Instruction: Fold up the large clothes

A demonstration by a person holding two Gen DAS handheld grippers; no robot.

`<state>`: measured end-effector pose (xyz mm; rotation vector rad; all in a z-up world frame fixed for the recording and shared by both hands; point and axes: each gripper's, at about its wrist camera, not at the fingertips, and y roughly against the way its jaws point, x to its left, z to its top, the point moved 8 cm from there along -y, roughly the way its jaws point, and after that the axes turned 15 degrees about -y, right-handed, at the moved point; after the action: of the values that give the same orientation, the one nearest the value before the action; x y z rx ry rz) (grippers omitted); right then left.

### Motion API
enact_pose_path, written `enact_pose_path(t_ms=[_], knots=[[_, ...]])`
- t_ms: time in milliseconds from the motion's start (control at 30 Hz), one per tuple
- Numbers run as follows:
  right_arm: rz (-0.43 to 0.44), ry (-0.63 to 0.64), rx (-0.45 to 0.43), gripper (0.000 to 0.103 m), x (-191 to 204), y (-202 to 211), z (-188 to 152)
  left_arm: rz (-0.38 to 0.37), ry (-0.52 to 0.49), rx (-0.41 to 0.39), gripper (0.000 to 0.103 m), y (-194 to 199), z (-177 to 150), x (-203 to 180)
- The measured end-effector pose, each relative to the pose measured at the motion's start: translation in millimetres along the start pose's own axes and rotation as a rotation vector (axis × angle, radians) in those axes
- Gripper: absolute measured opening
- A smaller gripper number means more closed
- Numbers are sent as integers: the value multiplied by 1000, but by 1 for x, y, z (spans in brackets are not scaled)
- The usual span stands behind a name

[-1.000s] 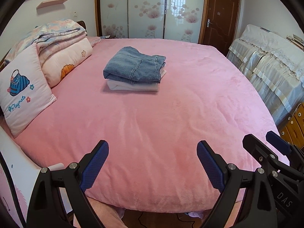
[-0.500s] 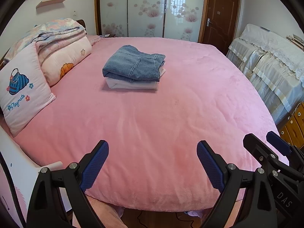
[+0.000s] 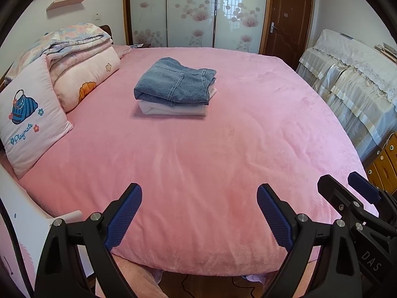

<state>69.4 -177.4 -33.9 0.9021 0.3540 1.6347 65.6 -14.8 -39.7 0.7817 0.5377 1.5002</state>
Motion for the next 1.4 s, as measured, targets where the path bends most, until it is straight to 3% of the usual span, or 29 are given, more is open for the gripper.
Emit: enact_pose_path(t_ms=[1400], knots=[[-34, -16, 41, 76, -12, -17, -8, -3, -23, 85, 92, -27, -1, -6]])
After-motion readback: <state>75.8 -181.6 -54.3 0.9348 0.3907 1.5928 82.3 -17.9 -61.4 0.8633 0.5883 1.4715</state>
